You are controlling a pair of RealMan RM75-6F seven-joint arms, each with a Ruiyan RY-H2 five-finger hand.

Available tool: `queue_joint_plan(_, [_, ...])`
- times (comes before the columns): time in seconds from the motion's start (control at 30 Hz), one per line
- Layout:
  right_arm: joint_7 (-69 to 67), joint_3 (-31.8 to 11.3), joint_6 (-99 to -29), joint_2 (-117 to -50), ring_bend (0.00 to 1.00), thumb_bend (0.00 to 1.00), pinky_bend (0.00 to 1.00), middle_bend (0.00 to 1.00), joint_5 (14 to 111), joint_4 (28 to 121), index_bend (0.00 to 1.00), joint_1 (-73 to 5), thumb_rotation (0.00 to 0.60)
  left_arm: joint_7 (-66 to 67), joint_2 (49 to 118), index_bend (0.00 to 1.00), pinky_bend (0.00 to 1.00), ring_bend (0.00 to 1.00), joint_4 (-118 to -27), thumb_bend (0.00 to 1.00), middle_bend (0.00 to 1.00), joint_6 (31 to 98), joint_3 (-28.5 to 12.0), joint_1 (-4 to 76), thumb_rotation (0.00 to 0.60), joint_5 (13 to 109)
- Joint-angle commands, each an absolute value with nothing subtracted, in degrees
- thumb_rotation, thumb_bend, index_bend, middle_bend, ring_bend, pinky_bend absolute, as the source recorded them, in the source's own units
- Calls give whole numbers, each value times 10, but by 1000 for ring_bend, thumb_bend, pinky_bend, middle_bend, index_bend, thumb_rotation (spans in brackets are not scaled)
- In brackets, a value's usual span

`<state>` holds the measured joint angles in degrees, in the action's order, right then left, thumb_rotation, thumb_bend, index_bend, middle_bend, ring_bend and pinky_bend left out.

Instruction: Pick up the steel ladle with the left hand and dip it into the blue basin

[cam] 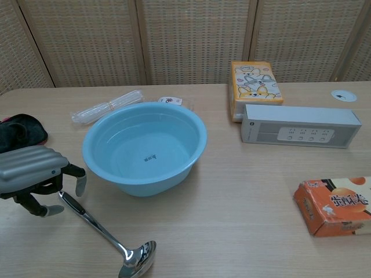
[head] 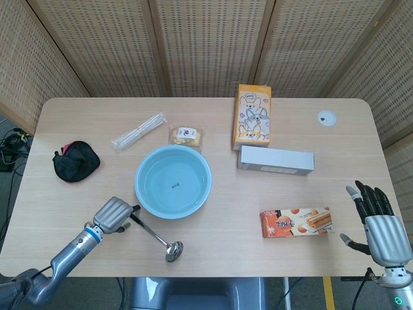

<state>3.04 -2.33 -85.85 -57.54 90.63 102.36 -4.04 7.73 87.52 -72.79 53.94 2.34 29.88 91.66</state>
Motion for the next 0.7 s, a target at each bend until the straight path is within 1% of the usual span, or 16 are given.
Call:
queue_joint_plan(0.03, [30,-23,-859,-575,0,0,0,0,906,1024,0,-40,600,78,886,442,1000,938,-718,344,974,536,27,303,600,915])
queue_joint_plan(0.5, [32,-24,-855,-578,0,0,0,0,902,1021,0,-42,600,97,932,430,1000,938,-682,345,974,526,27,316,600,897])
queue_joint_plan(0.7, [33,-25,-855,-578,0,0,0,0,900,1021,0,-42,600,106,942,446,1000,938,-677,345,974,525,31,318,600,892])
